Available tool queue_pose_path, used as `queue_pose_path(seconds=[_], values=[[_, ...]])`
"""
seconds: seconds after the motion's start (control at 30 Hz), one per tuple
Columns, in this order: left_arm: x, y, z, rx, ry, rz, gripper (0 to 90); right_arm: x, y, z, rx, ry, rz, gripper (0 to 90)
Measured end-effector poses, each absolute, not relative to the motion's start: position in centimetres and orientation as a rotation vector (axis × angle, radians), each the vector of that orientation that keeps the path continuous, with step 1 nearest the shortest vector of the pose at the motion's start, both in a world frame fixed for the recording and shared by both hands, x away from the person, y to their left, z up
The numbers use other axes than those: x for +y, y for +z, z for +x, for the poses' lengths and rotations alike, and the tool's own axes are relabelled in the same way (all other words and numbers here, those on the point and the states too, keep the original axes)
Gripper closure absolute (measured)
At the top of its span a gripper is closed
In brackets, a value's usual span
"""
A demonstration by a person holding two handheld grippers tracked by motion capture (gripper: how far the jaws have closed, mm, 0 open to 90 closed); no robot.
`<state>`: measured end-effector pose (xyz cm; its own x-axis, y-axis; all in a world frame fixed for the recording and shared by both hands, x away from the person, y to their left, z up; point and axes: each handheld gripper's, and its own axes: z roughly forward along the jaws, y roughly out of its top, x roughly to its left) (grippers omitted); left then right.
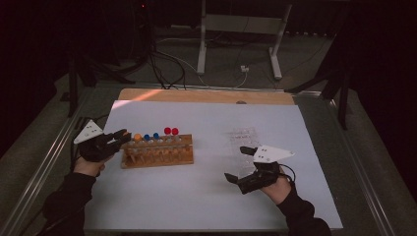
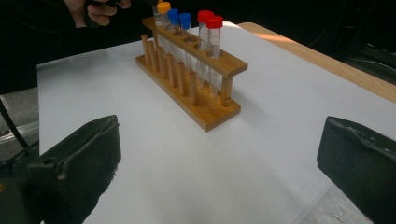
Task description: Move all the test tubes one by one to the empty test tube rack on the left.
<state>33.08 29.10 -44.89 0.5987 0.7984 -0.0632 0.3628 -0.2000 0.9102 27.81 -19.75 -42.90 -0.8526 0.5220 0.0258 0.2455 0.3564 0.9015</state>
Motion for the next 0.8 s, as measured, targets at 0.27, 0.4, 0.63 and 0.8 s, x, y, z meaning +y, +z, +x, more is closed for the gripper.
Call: queue_pose_path(seconds=[0.27,0.4,0.63,0.8], values=[[28.9,-45.3,33.0,0.942,0.551,1.805,71.7,-19.8,-42.8,27.8,2.354,1.496,0.686,0.0],[29.1,-45.3,33.1,0.945,0.530,1.805,71.5,-19.8,-42.8,27.8,2.354,1.493,0.686,0.0],[29.4,-44.2,32.9,0.958,0.518,1.810,56.9,-19.9,-42.8,27.8,2.353,1.498,0.692,0.0],[29.6,-42.4,32.0,0.951,0.512,1.774,33.5,-19.9,-42.8,27.9,2.352,1.497,0.695,0.0]])
